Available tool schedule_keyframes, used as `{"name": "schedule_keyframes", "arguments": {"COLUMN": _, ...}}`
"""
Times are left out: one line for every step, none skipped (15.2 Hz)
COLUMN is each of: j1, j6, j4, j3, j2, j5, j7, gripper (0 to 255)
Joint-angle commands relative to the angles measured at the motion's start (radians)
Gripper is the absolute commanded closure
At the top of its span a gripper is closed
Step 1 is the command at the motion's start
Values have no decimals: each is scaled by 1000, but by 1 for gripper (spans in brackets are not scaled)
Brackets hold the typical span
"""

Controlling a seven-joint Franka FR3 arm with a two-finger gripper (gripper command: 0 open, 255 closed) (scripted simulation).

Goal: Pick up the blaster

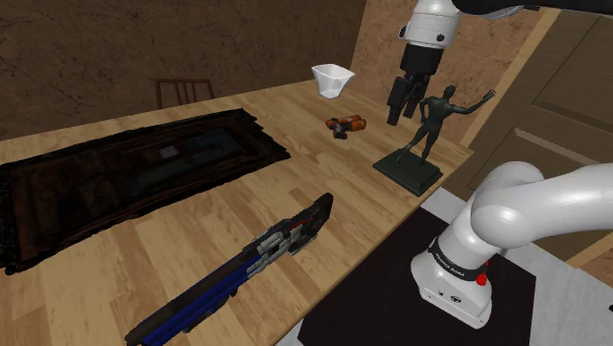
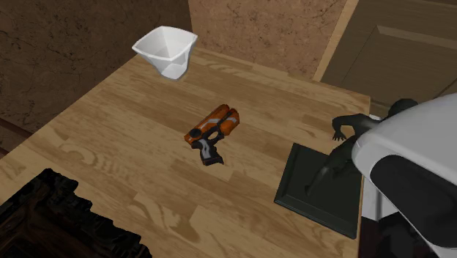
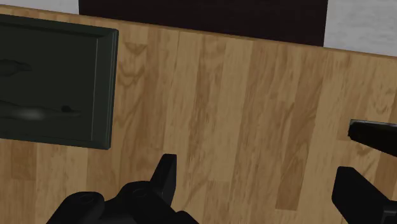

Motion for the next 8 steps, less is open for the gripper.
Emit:
{"name": "schedule_keyframes", "arguments": {"j1": 0, "j6": 0, "j4": 0, "j3": 0, "j2": 0, "j5": 0, "j7": 0, "gripper": 0}}
{"name": "schedule_keyframes", "arguments": {"j1": -8, "j6": 34, "j4": -4, "j3": -2, "j2": 27, "j5": -4, "j7": 6, "gripper": 0}}
{"name": "schedule_keyframes", "arguments": {"j1": -16, "j6": 68, "j4": -7, "j3": -4, "j2": 55, "j5": -7, "j7": 12, "gripper": 0}}
{"name": "schedule_keyframes", "arguments": {"j1": -23, "j6": 101, "j4": -8, "j3": -6, "j2": 83, "j5": -11, "j7": 18, "gripper": 0}}
{"name": "schedule_keyframes", "arguments": {"j1": -31, "j6": 134, "j4": -9, "j3": -8, "j2": 113, "j5": -14, "j7": 25, "gripper": 0}}
{"name": "schedule_keyframes", "arguments": {"j1": -39, "j6": 166, "j4": -8, "j3": -10, "j2": 143, "j5": -18, "j7": 31, "gripper": 0}}
{"name": "schedule_keyframes", "arguments": {"j1": -46, "j6": 198, "j4": -6, "j3": -13, "j2": 174, "j5": -21, "j7": 38, "gripper": 0}}
{"name": "schedule_keyframes", "arguments": {"j1": -54, "j6": 229, "j4": -2, "j3": -15, "j2": 206, "j5": -25, "j7": 44, "gripper": 0}}
